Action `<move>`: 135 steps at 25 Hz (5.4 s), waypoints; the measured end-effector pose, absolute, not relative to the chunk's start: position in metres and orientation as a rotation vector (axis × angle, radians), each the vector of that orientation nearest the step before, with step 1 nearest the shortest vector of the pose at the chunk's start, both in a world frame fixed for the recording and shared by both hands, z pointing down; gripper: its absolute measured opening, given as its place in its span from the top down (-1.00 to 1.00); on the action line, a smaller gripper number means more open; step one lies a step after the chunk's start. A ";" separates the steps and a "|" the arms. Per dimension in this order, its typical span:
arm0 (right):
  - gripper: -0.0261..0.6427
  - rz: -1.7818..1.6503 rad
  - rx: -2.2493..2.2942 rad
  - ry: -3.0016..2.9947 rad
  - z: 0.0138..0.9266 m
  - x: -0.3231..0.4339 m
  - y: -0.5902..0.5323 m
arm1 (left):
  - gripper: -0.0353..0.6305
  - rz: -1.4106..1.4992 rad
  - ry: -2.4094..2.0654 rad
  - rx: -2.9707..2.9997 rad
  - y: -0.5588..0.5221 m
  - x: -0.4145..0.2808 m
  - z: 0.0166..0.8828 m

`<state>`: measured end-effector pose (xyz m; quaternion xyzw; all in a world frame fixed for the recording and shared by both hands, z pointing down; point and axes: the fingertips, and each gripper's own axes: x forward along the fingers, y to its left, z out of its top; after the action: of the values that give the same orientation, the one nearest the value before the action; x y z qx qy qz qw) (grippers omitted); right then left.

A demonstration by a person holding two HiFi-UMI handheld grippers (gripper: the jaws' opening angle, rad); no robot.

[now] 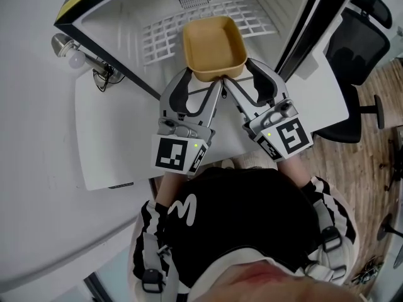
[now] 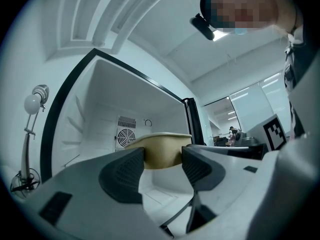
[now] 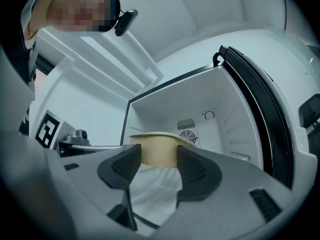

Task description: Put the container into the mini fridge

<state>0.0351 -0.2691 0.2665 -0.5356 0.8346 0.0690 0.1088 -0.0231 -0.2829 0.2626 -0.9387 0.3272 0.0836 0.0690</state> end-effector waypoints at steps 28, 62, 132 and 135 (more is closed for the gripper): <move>0.22 0.114 -1.472 2.514 0.262 0.051 -0.306 | 0.19 0.276 1.138 -2.825 -0.315 -0.011 0.257; 0.22 0.040 -1.509 2.525 0.264 0.059 -0.347 | 0.20 0.219 1.195 -2.911 -0.358 -0.003 0.260; 0.24 0.036 -1.620 2.625 0.274 0.065 -0.386 | 0.23 0.079 1.285 -2.985 -0.397 0.004 0.274; 0.24 0.037 -1.627 2.628 0.275 0.064 -0.386 | 0.23 0.070 1.288 -2.981 -0.397 0.004 0.276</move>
<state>0.0645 -0.3861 0.2752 -0.5262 0.8499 0.0121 0.0254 0.0038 -0.3969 0.2760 -0.9165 0.3958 0.0216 -0.0533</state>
